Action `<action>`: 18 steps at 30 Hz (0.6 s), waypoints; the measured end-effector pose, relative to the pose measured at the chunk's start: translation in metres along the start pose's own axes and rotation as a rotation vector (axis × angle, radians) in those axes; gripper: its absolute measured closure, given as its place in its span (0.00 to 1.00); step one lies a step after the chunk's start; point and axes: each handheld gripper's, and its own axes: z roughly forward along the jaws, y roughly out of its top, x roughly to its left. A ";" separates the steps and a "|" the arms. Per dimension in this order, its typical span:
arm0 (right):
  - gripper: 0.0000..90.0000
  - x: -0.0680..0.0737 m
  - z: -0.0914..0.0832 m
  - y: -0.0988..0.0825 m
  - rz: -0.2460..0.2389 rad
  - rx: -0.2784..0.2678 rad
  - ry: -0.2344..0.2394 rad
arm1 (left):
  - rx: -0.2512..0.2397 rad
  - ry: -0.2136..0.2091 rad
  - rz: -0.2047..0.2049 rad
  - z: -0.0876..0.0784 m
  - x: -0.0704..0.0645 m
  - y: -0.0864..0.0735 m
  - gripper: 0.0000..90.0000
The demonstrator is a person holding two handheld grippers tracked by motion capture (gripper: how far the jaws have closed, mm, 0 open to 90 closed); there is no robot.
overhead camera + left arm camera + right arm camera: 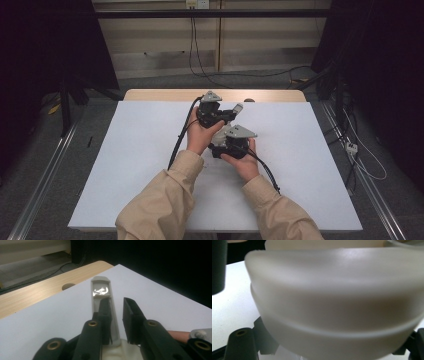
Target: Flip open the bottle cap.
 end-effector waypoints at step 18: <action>0.10 -0.005 -0.013 0.002 0.071 0.050 0.018 | -0.028 -0.015 -0.031 -0.035 0.004 -0.017 0.43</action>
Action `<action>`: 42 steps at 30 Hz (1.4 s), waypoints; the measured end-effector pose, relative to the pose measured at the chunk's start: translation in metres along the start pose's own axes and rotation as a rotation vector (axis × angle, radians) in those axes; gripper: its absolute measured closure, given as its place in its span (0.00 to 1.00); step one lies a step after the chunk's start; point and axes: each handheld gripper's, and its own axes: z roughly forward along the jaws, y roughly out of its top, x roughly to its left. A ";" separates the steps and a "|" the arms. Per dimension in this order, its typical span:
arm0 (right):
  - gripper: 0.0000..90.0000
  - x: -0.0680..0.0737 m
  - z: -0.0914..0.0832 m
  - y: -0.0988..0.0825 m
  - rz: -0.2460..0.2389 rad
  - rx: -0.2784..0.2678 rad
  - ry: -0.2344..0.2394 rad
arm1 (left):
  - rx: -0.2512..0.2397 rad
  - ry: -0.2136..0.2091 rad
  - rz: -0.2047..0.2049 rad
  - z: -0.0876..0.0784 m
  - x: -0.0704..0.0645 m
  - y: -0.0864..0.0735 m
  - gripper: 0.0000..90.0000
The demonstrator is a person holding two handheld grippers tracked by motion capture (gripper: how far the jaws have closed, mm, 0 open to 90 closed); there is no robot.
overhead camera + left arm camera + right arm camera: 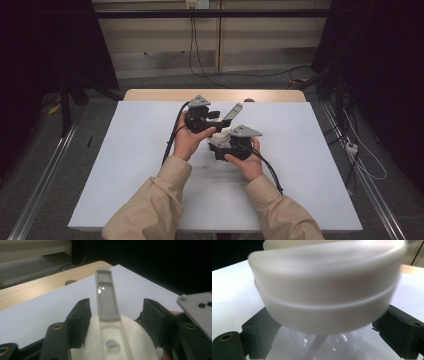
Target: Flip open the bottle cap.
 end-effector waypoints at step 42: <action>0.08 -0.005 -0.090 -0.024 -0.041 0.009 0.082 | 0.065 0.002 0.044 -0.101 0.006 -0.098 0.14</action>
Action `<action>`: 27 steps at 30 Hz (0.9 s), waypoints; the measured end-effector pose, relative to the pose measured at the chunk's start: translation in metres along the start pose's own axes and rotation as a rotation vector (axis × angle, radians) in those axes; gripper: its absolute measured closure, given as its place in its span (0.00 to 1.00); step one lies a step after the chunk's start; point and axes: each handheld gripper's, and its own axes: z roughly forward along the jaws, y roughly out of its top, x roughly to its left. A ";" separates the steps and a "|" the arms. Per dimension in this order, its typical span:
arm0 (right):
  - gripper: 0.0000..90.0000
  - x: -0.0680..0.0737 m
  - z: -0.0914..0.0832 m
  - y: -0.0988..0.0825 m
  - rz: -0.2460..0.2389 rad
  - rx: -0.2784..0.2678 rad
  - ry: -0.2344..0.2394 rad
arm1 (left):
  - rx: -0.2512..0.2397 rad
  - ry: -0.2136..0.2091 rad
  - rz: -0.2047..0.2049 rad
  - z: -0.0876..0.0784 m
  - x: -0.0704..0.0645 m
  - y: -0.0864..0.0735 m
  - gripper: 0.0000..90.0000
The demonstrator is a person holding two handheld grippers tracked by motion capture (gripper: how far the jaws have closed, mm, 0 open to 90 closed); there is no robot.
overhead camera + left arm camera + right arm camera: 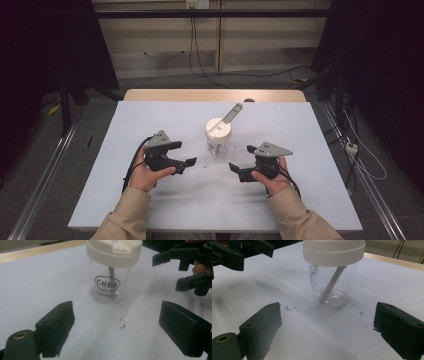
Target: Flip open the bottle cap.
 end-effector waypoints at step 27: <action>0.08 -0.009 -0.027 -0.017 0.012 0.012 -0.018 | -0.001 0.080 -0.015 -0.060 0.013 -0.043 0.13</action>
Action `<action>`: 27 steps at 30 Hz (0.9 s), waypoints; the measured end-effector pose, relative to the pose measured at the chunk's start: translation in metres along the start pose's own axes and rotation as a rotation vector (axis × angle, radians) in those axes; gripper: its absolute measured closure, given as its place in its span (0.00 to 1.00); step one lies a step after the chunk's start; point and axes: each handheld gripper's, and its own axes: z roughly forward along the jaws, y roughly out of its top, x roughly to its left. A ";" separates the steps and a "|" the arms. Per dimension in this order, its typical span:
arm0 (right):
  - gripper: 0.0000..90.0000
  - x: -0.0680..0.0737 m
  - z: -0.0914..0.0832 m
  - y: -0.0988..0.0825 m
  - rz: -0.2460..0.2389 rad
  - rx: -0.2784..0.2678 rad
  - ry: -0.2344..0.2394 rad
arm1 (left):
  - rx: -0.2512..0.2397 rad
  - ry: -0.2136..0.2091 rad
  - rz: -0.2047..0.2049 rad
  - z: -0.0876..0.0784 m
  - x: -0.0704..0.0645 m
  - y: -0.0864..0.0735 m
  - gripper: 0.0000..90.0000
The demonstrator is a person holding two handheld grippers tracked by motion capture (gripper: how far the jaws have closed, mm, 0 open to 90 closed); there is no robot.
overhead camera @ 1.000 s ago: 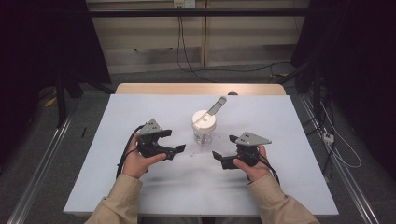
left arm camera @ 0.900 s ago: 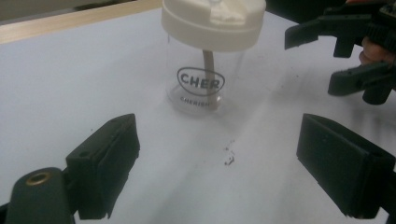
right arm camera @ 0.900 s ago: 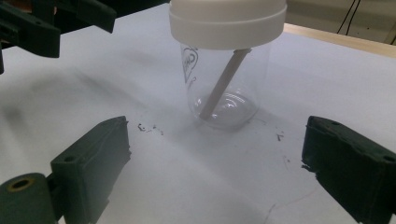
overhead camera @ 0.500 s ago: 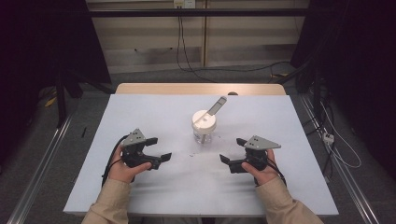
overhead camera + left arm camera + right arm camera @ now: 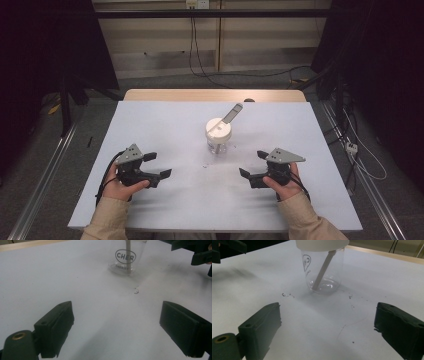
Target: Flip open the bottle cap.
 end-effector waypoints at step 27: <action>0.07 -0.012 -0.021 -0.010 0.022 -0.003 -0.014 | -0.003 0.039 -0.028 -0.020 0.009 -0.014 0.12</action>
